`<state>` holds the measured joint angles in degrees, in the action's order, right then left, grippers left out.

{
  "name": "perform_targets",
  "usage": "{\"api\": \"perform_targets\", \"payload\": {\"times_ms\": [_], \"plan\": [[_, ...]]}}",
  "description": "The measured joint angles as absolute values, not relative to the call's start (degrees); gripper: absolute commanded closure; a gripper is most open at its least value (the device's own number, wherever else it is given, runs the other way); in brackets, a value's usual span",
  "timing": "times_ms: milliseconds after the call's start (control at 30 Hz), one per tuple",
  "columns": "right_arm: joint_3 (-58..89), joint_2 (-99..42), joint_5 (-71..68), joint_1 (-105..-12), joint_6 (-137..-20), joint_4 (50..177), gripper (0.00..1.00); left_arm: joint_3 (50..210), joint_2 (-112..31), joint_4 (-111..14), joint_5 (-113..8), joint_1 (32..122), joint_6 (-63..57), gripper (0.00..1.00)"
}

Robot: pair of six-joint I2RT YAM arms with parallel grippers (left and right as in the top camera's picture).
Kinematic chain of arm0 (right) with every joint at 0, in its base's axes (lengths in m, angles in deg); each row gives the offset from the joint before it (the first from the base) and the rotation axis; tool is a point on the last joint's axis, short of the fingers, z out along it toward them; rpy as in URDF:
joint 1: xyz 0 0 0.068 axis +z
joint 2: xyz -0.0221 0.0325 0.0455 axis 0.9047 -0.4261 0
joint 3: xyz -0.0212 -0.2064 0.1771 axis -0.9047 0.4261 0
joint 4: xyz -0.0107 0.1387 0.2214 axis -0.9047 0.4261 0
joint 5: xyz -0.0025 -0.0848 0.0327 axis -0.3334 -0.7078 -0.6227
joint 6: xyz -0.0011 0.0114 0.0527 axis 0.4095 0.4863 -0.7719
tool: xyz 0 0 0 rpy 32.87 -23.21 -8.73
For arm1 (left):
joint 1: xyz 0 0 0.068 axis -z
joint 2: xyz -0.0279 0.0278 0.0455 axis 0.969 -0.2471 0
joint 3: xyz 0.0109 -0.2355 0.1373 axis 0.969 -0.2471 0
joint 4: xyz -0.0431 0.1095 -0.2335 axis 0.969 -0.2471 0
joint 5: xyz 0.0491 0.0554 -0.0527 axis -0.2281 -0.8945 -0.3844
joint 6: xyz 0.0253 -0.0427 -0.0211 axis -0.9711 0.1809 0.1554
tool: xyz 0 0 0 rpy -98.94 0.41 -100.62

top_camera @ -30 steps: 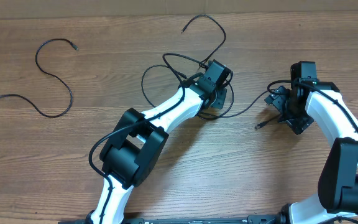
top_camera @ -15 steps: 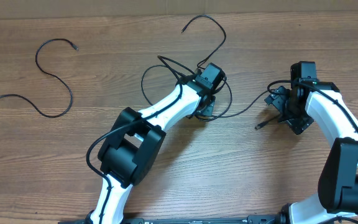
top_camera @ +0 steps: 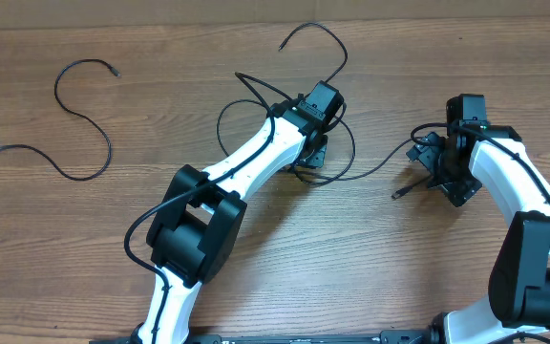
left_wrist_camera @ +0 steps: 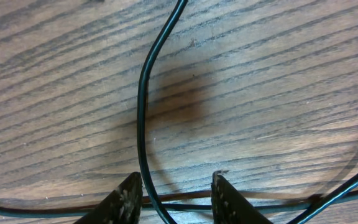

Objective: Untangle cables

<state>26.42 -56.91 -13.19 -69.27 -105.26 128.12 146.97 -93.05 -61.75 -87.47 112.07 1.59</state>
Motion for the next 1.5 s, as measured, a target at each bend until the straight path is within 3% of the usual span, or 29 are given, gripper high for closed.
{"api": "perform_targets", "payload": {"times_ms": [333,600,667,833,967,1167,1367,1500], "plan": [[26.42,-56.93,-13.19,-69.27,-105.26,128.12,0.00,147.01,-93.05,-69.11,-85.85,112.14,1.75,0.72],[26.42,-56.91,-13.19,-69.27,-105.24,128.05,0.00,147.01,-93.05,-71.56,-84.98,113.38,-0.88,0.65],[26.42,-56.91,-13.21,-69.27,-105.26,128.10,0.00,147.01,-93.05,-71.47,-85.37,113.60,-3.87,0.61],[26.42,-56.91,-13.19,-69.27,-105.26,128.12,0.00,150.24,-93.05,-70.93,-90.29,113.58,-13.77,0.39],[26.42,-56.91,-13.21,-69.27,-105.26,128.05,0.00,153.76,-92.85,-70.01,-91.25,113.58,-20.05,0.46],[26.42,-56.91,-13.19,-69.27,-105.24,128.07,0.00,153.79,-92.74,-70.18,-84.34,113.58,-37.79,0.41],[26.42,-56.91,-13.19,-69.27,-105.26,128.05,0.00,153.63,-92.76,-72.87,-81.37,113.58,-58.75,0.47],[26.42,-56.91,-13.19,-69.27,-105.26,128.03,0.00,153.48,-92.76,-72.76,-80.89,113.58,-64.28,0.47]]}}
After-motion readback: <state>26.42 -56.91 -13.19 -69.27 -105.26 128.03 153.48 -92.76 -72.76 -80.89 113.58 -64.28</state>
